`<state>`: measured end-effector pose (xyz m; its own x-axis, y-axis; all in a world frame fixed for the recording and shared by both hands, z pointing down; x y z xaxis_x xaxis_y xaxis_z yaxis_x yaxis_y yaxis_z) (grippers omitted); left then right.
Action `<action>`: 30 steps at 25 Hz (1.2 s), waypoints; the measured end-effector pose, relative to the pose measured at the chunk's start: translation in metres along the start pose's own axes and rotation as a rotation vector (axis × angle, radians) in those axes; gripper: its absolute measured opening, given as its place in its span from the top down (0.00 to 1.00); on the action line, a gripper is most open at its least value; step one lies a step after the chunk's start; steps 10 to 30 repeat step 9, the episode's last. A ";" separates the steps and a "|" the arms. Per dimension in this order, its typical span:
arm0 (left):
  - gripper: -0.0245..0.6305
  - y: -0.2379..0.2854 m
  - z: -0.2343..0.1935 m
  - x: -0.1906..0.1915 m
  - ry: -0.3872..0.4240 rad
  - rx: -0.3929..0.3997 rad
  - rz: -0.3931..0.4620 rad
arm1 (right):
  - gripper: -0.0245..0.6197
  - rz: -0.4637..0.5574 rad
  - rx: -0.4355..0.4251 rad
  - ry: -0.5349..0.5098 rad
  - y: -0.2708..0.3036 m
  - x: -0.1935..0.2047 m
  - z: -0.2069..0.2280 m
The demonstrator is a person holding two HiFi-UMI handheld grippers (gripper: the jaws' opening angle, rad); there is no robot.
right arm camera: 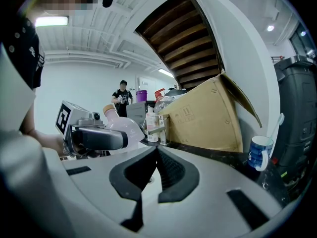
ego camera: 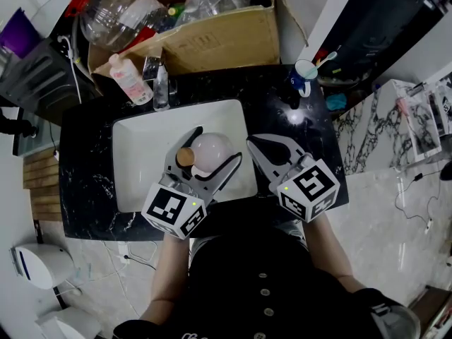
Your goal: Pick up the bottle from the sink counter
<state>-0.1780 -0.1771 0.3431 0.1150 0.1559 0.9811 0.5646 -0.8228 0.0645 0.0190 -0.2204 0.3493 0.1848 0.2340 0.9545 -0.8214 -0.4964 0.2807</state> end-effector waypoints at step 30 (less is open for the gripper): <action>0.36 0.000 0.000 0.002 -0.004 0.004 -0.007 | 0.96 -0.011 -0.015 0.010 0.002 0.004 0.000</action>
Point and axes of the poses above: the fingertips, and each gripper's own axes: y forward along the fingers, z to its right, x out of its underside, the point moved 10 cm from there along -y, backward along the fingers
